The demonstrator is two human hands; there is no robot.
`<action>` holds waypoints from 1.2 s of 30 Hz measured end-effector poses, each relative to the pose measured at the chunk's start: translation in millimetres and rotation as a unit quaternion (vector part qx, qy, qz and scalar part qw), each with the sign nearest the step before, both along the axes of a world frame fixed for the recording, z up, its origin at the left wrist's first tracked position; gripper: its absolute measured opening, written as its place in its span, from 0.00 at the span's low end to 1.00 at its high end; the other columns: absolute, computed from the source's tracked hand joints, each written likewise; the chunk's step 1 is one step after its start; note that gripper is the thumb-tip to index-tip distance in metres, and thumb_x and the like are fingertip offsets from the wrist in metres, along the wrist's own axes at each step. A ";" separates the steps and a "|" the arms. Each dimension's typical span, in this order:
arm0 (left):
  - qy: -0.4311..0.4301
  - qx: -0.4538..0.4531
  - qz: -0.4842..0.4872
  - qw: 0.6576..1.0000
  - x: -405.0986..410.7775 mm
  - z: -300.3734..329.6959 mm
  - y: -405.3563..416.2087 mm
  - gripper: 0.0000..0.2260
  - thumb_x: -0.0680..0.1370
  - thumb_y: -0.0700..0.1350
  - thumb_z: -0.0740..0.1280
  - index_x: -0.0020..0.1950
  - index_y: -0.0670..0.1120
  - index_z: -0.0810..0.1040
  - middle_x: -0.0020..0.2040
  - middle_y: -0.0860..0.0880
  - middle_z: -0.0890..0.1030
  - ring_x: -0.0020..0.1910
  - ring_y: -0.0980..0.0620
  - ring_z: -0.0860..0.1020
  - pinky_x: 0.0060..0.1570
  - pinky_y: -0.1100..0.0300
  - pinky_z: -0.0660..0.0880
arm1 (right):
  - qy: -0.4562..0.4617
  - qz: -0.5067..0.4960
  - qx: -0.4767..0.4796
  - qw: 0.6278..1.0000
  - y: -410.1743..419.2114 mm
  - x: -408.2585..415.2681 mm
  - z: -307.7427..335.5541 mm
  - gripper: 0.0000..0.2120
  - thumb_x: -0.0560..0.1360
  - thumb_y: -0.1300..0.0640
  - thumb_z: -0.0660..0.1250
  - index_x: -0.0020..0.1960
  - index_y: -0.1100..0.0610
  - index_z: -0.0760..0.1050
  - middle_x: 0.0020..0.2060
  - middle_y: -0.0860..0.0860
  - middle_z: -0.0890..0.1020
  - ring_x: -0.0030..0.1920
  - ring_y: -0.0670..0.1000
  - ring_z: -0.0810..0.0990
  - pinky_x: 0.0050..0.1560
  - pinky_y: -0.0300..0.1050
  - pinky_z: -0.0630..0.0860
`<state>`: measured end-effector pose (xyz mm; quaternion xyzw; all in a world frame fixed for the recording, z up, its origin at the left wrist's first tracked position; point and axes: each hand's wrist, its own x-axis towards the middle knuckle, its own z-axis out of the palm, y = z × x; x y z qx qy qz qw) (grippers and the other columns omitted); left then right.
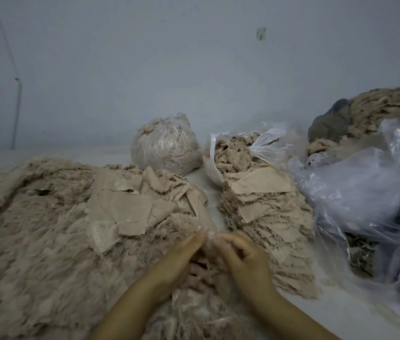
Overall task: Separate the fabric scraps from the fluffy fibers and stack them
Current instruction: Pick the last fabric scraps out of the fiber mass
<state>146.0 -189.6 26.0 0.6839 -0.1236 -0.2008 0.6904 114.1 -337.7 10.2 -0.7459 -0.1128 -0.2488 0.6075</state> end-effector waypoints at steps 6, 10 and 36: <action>0.070 -0.151 0.211 0.963 11.1 5.6 7.4 0.10 0.77 0.26 0.58 0.47 0.38 0.75 0.34 0.43 0.81 0.31 0.50 0.79 0.26 0.63 0.77 | -0.047 0.150 -0.172 0.972 13.2 -15.9 -10.6 0.07 0.74 0.53 0.68 0.51 0.44 0.80 0.34 0.31 0.79 0.34 0.31 0.75 0.39 0.23 0.67; 0.059 -0.175 0.272 0.944 9.9 9.9 8.0 0.14 0.77 0.26 0.55 0.50 0.40 0.76 0.37 0.42 0.82 0.32 0.48 0.80 0.28 0.62 0.77 | -0.012 0.172 -0.129 0.977 4.7 -14.8 -12.5 0.05 0.74 0.49 0.67 0.43 0.50 0.75 0.22 0.43 0.69 0.25 0.39 0.65 0.31 0.32 0.63; -0.043 -0.024 -0.050 0.998 7.8 -12.4 15.1 0.26 0.77 0.29 0.62 0.68 0.54 0.67 0.61 0.60 0.75 0.58 0.67 0.75 0.54 0.67 0.74 | 0.258 0.108 0.165 0.946 -2.5 -1.2 -1.3 0.12 0.71 0.52 0.73 0.48 0.59 0.77 0.35 0.52 0.79 0.32 0.47 0.78 0.33 0.41 0.74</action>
